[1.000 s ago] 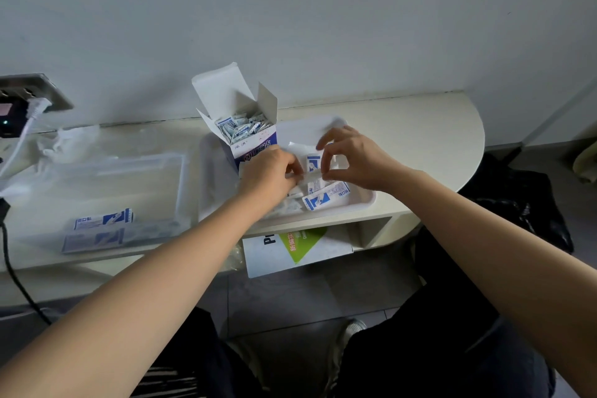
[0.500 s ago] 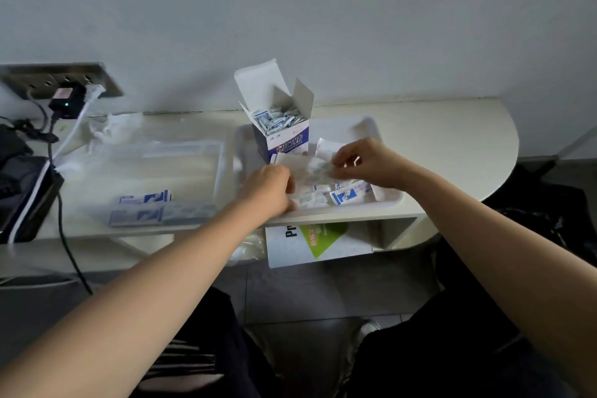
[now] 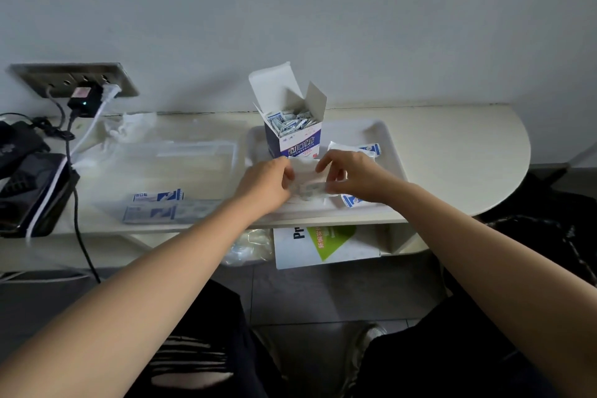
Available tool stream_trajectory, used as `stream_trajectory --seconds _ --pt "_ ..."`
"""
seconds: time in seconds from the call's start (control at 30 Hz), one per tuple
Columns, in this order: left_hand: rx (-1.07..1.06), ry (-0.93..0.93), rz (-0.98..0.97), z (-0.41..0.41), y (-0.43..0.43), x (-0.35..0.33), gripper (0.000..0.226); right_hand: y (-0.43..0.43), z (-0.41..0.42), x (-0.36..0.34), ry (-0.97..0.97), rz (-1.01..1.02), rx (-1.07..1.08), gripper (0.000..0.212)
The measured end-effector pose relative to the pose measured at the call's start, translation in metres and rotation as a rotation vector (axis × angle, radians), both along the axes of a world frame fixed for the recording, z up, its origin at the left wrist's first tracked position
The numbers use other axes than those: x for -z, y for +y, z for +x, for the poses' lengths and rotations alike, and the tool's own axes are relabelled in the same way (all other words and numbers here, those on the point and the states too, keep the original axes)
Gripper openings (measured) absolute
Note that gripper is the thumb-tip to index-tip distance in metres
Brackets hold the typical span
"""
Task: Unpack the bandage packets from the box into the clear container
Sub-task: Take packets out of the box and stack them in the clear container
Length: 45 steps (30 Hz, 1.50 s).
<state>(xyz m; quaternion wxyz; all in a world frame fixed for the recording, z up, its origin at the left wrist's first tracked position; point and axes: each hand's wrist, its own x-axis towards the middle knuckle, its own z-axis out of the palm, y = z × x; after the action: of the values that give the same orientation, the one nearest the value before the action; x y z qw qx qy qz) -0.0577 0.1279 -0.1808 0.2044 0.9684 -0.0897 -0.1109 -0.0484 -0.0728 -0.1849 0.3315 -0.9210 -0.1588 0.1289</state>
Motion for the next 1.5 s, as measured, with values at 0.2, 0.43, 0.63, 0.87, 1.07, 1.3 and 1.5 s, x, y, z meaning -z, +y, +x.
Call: stream_trajectory --seconds 0.2,0.43,0.63,0.87,1.07,1.3,1.5 --pt "0.014 -0.081 0.156 -0.004 -0.002 0.008 0.035 -0.007 -0.001 0.002 0.046 -0.081 -0.030 0.017" --pt "-0.009 -0.096 0.133 -0.003 -0.003 0.007 0.021 -0.016 0.002 0.002 0.083 0.062 0.032 0.017" --pt "-0.041 -0.056 0.030 0.000 0.002 0.007 0.016 -0.018 0.004 -0.001 0.121 0.192 0.080 0.009" --pt "-0.031 -0.173 0.022 0.000 0.006 0.000 0.017 -0.020 0.002 0.000 0.178 0.249 0.137 0.008" --pt "0.130 -0.334 0.020 -0.004 0.007 -0.002 0.012 -0.020 0.004 -0.003 0.254 0.421 0.275 0.001" --pt "0.455 -0.816 0.072 -0.012 0.002 -0.007 0.020 -0.012 0.001 -0.004 0.574 0.566 0.207 0.003" --pt "0.458 -0.814 0.097 -0.009 0.000 -0.004 0.020 -0.013 -0.002 -0.004 0.557 0.544 0.248 0.017"
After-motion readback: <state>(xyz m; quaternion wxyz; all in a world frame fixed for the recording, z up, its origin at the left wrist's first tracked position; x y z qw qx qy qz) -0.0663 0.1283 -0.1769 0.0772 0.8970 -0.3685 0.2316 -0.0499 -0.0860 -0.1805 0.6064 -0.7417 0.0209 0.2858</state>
